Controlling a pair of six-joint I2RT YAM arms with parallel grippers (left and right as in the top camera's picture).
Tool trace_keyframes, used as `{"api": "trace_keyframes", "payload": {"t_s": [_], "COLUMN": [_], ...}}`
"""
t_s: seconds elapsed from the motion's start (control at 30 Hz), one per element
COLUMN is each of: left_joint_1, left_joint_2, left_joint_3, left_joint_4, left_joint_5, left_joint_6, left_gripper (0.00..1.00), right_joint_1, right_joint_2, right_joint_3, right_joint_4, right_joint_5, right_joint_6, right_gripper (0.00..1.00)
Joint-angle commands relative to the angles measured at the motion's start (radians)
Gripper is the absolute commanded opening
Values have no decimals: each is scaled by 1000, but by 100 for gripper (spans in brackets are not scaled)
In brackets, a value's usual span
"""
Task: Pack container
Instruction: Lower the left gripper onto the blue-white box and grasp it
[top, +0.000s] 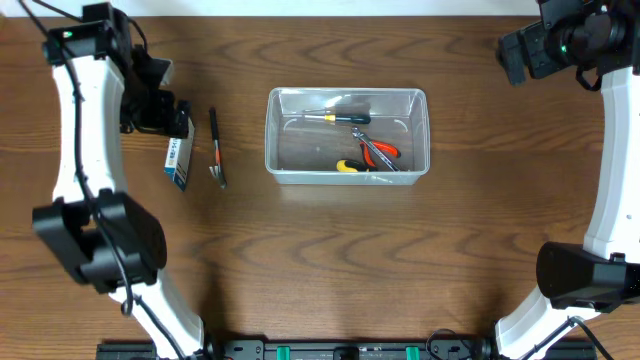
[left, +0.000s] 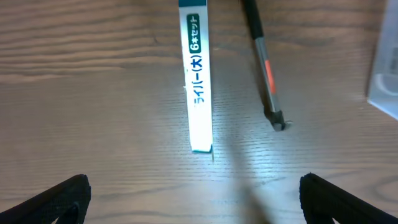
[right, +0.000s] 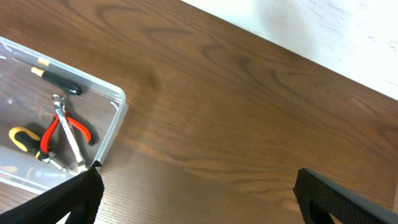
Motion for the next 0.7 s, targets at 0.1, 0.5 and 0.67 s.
{"api": "trace_keyframes", "payload": {"t_s": [0.1,0.5,0.67], "left_joint_1": [5,5,5], "left_joint_2": [97,204,227], "left_joint_3": [7,-24,-64], "left_joint_4": [-1,150,218], "left_joint_5": [3,8,15], "left_joint_6": [24,-23,-22], "left_gripper": [98,98,98], "right_joint_1": [-3,-3,-3], "right_joint_2": [5,5,5], "right_joint_3": [-3,-3,-3], "right_joint_4": [5,16,16], "right_joint_5": [-8,-8,-7], "right_joint_6": [21,21,21], "right_gripper": [99,99,99]}}
